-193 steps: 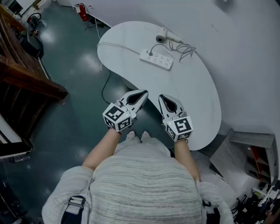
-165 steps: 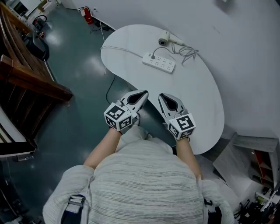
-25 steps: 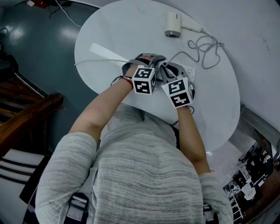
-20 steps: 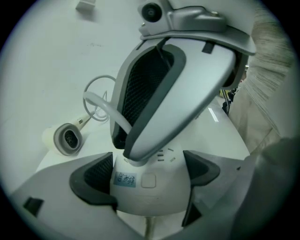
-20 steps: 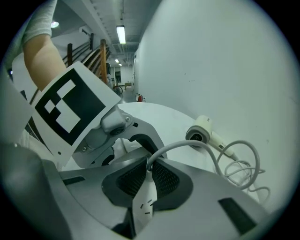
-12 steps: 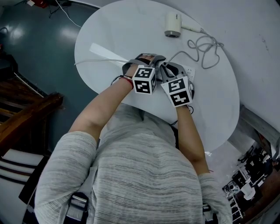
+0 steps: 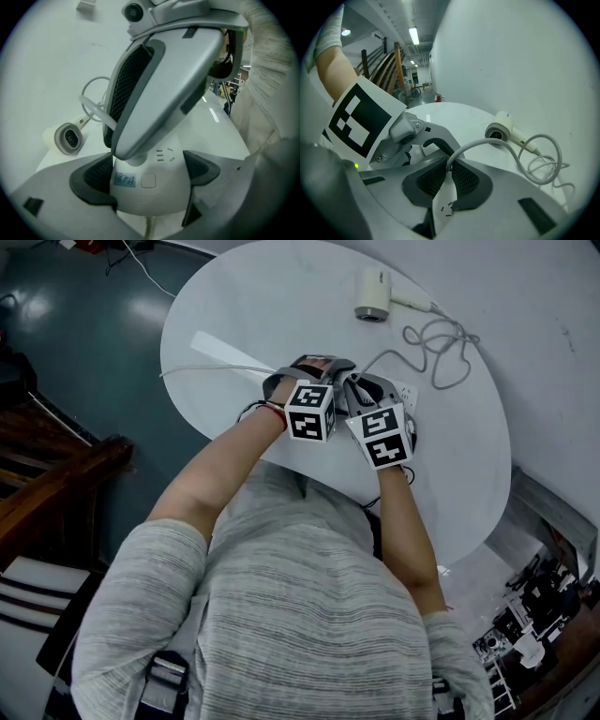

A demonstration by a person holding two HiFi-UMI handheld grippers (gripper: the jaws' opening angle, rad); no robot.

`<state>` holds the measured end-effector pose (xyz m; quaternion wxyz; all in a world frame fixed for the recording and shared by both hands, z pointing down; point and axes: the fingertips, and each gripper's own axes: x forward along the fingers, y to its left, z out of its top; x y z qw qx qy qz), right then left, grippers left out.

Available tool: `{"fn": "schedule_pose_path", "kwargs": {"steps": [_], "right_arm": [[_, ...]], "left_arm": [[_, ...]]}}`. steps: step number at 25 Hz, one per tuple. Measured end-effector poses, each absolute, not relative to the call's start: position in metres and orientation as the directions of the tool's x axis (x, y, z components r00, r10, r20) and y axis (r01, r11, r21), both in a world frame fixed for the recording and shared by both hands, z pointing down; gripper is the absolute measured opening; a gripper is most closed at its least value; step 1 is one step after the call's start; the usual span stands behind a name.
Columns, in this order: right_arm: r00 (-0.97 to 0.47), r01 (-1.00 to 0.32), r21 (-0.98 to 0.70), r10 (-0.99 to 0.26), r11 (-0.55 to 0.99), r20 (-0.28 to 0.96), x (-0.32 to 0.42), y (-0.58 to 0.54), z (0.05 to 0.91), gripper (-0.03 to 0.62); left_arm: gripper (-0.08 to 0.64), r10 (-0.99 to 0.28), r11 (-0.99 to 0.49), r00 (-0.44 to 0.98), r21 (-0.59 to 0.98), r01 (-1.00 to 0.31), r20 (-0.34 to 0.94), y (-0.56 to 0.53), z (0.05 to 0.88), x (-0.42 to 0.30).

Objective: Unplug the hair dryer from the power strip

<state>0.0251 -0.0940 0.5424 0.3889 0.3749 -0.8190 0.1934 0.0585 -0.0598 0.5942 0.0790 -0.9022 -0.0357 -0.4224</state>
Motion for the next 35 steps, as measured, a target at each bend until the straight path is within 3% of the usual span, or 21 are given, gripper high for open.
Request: {"fn": "schedule_pose_path", "kwargs": {"steps": [6,12,19,35], "right_arm": [[-0.347,-0.759,0.084,-0.509,0.646,0.788,0.025,-0.080,0.542,0.051],[-0.393,-0.767,0.004,-0.475,0.642,0.787,0.026,-0.093,0.541,0.051],[-0.393,-0.763,0.081,-0.560,0.641,0.729,0.022,-0.080,0.511,0.051],[-0.384,-0.818,0.063,-0.624,0.572,0.681,0.056,-0.082,0.488,0.052]], "left_arm": [[0.460,-0.005,-0.986,0.632,-0.108,0.124,0.775,-0.059,0.601,0.058],[0.460,-0.011,-0.986,0.637,-0.112,0.119,0.771,-0.060,0.601,0.058],[0.460,0.002,-0.984,0.639,-0.113,0.138,0.769,-0.059,0.595,0.058],[0.460,-0.010,-0.985,0.638,-0.117,0.126,0.770,-0.060,0.602,0.058]]}}
